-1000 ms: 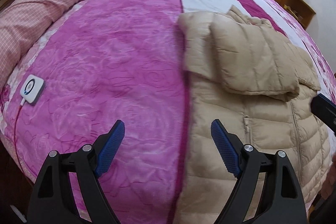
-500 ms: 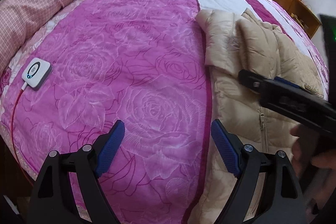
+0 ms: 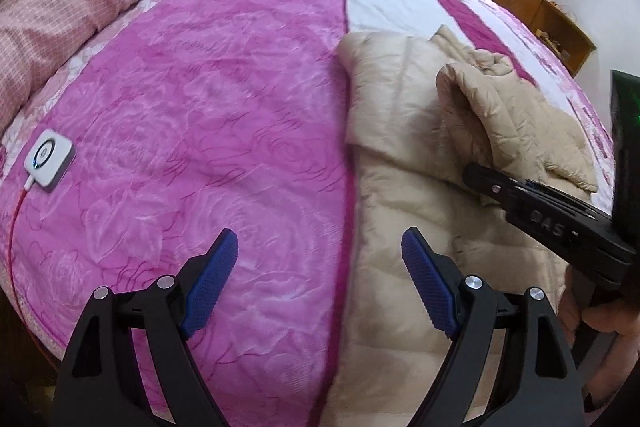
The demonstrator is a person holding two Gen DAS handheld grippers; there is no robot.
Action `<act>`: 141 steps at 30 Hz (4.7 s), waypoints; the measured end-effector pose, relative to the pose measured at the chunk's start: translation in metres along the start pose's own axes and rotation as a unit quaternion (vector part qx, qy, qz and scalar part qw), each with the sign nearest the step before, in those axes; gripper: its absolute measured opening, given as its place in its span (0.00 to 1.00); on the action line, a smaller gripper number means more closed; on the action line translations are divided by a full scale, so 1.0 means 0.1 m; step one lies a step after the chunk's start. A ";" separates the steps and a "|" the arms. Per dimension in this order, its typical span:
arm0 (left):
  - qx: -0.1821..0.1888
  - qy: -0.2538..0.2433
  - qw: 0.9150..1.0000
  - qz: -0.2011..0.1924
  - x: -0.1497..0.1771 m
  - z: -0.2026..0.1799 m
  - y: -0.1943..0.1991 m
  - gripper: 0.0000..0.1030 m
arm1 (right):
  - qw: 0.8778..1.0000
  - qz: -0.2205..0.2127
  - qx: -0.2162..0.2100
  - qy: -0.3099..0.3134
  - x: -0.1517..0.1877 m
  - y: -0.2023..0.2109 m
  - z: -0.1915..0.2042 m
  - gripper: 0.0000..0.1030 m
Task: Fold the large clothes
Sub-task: 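Grasp the opposite side edge of the jacket with the right tool, then fold that side over the body toward the zipper with the right tool and release, then grasp the jacket hem with both tools, then lift the hem with both tools and fold it toward the collar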
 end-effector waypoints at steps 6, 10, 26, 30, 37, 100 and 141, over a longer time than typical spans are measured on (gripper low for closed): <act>0.008 -0.020 1.000 -0.020 -0.20 -0.23 0.04 0.79 | 0.999 -0.051 -0.014 0.002 -0.21 0.62 -0.17 0.19; 0.020 -0.036 0.998 -0.037 -0.35 -0.41 0.05 0.79 | 0.996 -0.088 0.000 -0.006 -0.38 1.00 -0.40 0.18; 0.014 -0.090 0.995 -0.034 -0.71 -1.03 -0.47 0.79 | 0.979 -0.104 0.097 -0.144 -0.58 1.10 -2.15 0.27; 0.007 -0.088 0.996 -0.018 -0.75 -1.07 -0.62 0.79 | 0.973 -0.105 0.125 -0.165 -0.54 1.00 -2.40 0.40; -0.008 -0.088 0.996 -0.006 -0.79 -1.11 -0.80 0.79 | 0.966 -0.093 0.179 -0.164 -0.48 0.83 -2.75 0.45; 0.102 -0.092 0.987 0.086 1.04 -0.82 0.10 0.64 | 0.994 0.007 0.031 -0.108 1.59 1.68 -2.34 0.76; 0.152 -0.048 0.986 0.045 0.34 -0.46 1.53 0.14 | 0.966 -0.107 -0.135 -0.191 1.21 3.13 -1.91 0.11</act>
Point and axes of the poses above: each gripper's, at about its wrist camera, not at the fingertips, and y roughly against the way its jaws point, z to its left, x to its underside, the point moved 3 cm from there along -y, roughly the way its jaws point, and after that the axes turned 9 degrees about -y, right-handed, at the moved point
